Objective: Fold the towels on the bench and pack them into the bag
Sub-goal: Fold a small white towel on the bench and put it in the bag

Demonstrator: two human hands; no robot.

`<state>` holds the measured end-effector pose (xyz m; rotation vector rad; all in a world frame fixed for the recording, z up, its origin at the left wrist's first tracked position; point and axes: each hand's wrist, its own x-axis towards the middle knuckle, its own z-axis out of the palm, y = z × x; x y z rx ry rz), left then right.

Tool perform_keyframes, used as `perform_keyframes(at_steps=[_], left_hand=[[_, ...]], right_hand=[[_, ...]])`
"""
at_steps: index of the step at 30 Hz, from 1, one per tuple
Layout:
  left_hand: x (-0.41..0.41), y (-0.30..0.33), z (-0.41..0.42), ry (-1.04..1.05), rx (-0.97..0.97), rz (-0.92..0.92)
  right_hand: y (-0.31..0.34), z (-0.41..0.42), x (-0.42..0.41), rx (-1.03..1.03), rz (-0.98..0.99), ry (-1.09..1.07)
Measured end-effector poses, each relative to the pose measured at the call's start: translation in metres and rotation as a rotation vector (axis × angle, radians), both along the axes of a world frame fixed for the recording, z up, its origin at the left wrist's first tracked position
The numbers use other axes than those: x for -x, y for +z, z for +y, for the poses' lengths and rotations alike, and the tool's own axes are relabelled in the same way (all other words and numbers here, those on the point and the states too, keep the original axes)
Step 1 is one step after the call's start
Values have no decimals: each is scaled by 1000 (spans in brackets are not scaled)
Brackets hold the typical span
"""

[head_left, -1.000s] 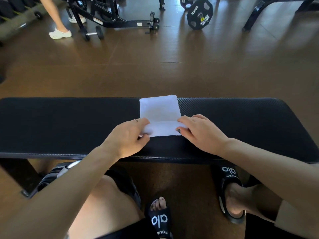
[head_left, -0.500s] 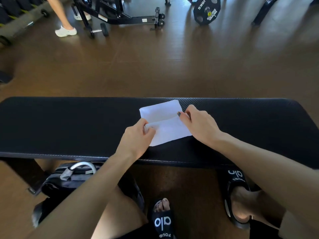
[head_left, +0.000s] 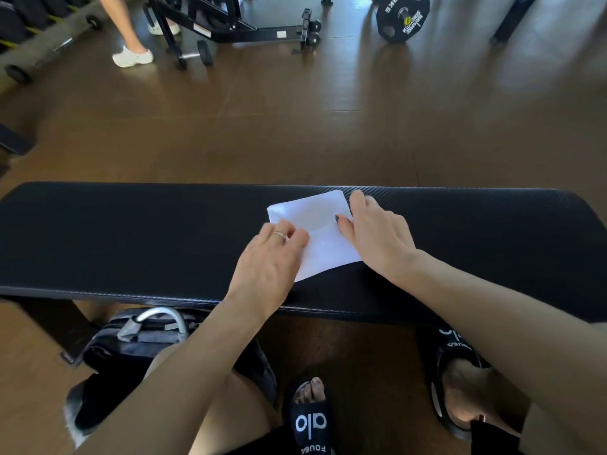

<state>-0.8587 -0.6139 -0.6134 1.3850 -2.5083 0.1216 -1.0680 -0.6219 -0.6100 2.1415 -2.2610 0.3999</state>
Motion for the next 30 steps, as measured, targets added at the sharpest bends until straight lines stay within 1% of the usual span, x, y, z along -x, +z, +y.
perform_keyframes(at_steps=[1, 3, 4, 6, 7, 9, 11, 13, 15, 18, 20, 22, 24, 27, 30], left_hand=[[0, 2, -1, -43, 16, -49], [-2, 8, -1, -99, 66, -77], [-3, 12, 0, -118, 59, -60], [-8, 18, 6, -139, -4, -82], [-10, 19, 9, -147, -21, -119], [-13, 18, 11, -157, -35, -199], [-12, 17, 11, -141, -36, -225], [-9, 18, 10, -116, -28, -229], [-5, 20, 12, -93, -18, -257], [0, 28, 12, -83, 4, -313], [-1, 37, 11, -76, -5, -331], [-6, 44, 11, -55, -65, -285], [-14, 50, 10, -16, -202, -176], [-24, 54, 5, 90, -504, 94], [-31, 45, -4, 214, -648, 364]], right_hand=[[-1, 0, 1, 123, 90, 80], [-4, 1, 3, 346, 311, 262], [-4, 2, 4, 410, 361, 359], [0, 8, 9, 442, 361, 503], [5, 12, 12, 425, 342, 554], [10, 20, 19, 306, 276, 628], [12, 25, 26, 160, 237, 651], [13, 28, 31, 67, 239, 644], [12, 28, 32, 32, 223, 622], [15, 25, 30, 33, 208, 602], [19, 23, 29, 43, 141, 571], [25, 24, 26, 29, 13, 524], [31, 26, 22, -38, -160, 486], [38, 24, 16, -197, -424, 391], [38, 18, 13, -295, -616, 278]])
